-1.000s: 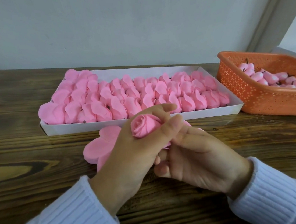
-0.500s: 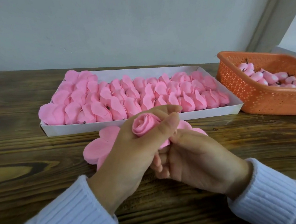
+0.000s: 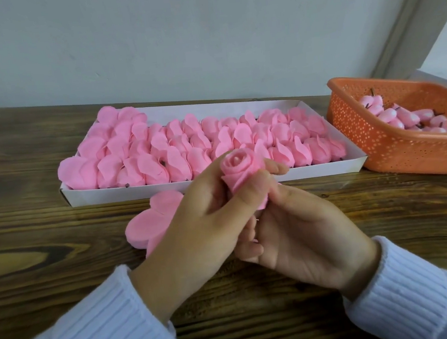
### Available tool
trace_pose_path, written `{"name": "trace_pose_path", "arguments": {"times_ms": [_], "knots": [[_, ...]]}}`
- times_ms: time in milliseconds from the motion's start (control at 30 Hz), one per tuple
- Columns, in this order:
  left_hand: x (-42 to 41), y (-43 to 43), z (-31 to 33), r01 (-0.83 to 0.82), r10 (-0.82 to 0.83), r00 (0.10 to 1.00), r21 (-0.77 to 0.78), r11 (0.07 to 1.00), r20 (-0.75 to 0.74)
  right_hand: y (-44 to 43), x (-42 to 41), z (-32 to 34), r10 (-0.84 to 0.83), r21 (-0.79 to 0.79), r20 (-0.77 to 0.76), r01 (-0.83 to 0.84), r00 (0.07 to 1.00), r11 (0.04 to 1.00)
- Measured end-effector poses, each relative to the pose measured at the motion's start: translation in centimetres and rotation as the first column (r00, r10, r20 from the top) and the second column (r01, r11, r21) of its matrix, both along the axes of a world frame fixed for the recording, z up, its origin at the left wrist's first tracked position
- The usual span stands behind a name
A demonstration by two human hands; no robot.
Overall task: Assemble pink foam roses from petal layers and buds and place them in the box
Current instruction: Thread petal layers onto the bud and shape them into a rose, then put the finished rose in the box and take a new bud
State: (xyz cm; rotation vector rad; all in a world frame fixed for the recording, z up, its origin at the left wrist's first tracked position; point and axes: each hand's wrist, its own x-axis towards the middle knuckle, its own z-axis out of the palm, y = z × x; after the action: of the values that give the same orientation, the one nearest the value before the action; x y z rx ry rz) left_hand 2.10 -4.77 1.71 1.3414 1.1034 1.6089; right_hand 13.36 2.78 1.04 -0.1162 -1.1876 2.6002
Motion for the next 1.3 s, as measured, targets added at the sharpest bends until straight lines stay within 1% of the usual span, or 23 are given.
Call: {"name": "trace_pose_path", "arguments": {"times_ms": [67, 200, 233, 367, 433, 567, 667, 700, 767, 833, 900, 967, 1033, 1100, 1167, 1300], "knots": [[-0.2, -0.2, 0.2, 0.005, -0.004, 0.999, 0.020, 1.000, -0.032, 0.2, 0.0, 0.1, 0.002, -0.005, 0.014, -0.002, 1.000, 1.000], [-0.7, -0.2, 0.4, 0.022, -0.022, 0.999, 0.020, 1.000, -0.027, 0.3, 0.1, 0.1, 0.033, -0.002, 0.017, -0.033, 0.999, 0.999], [-0.9, -0.1, 0.5, 0.018, -0.016, 0.999, 0.038, 0.999, -0.050, 0.3, 0.1, 0.1, 0.044, -0.012, 0.018, -0.043, 0.999, 0.999], [-1.7, 0.2, 0.9, -0.048, 0.077, 0.958, 0.113, 0.992, -0.276, 0.5, 0.2, 0.1, 0.061, -0.039, 0.033, -0.060, 0.998, 0.997], [-2.0, 0.3, 1.0, -0.064, 0.100, 0.948, 0.125, 0.990, -0.304, 0.6, 0.2, 0.1, 0.065, -0.037, 0.048, -0.064, 0.997, 0.997], [-2.0, 0.4, 0.9, -0.115, 0.151, 0.945, 0.137, 0.984, -0.292, 0.6, 0.2, 0.1, 0.045, -0.059, 0.079, -0.041, 0.996, 0.997], [-2.1, 0.5, 1.5, -0.174, 0.190, 0.963, 0.097, 0.980, -0.192, 0.7, 0.2, -0.1, -0.010, -0.055, 0.111, 0.016, 0.994, 0.998], [-2.5, 0.8, 1.9, -0.218, 0.228, 0.961, 0.074, 0.973, -0.156, 0.8, 0.2, -0.1, -0.026, -0.044, 0.119, 0.032, 0.993, 0.999], [-4.4, 1.6, 3.4, -0.300, 0.304, 0.949, 0.057, 0.952, -0.086, 0.9, 0.2, -0.2, -0.043, -0.020, 0.131, 0.046, 0.990, 0.999], [-7.3, 3.0, 5.3, -0.371, 0.376, 0.924, 0.073, 0.926, -0.071, 0.9, 0.2, -0.3, -0.030, -0.001, 0.127, 0.030, 0.991, 1.000], [-10.8, 4.8, 7.1, -0.490, 0.500, 0.851, 0.098, 0.866, -0.163, 1.0, 0.3, -0.4, 0.003, 0.018, 0.104, -0.004, 0.995, 1.000], [-14.4, 6.6, 8.1, -0.594, 0.607, 0.734, 0.146, 0.791, -0.305, 1.0, 0.4, -0.6, 0.025, 0.030, 0.085, -0.028, 0.996, 0.999], [-17.5, 8.4, 8.2, -0.657, 0.665, 0.612, 0.193, 0.729, -0.428, 1.1, 0.5, -0.6, 0.032, 0.044, 0.077, -0.035, 0.997, 0.998], [-19.8, 9.9, 7.6, -0.699, 0.686, 0.495, 0.223, 0.679, -0.534, 1.1, 0.5, -0.6, 0.036, 0.059, 0.074, -0.040, 0.997, 0.997], [-21.2, 11.0, 6.8, -0.704, 0.677, 0.425, 0.251, 0.665, -0.601, 1.1, 0.5, -0.6, 0.042, 0.079, 0.073, -0.048, 0.996, 0.996], [-22.4, 12.8, 4.7, -0.657, 0.569, 0.314, 0.259, 0.708, -0.760, 1.0, 0.5, -0.4, 0.067, 0.142, 0.072, -0.076, 0.995, 0.987]]}}
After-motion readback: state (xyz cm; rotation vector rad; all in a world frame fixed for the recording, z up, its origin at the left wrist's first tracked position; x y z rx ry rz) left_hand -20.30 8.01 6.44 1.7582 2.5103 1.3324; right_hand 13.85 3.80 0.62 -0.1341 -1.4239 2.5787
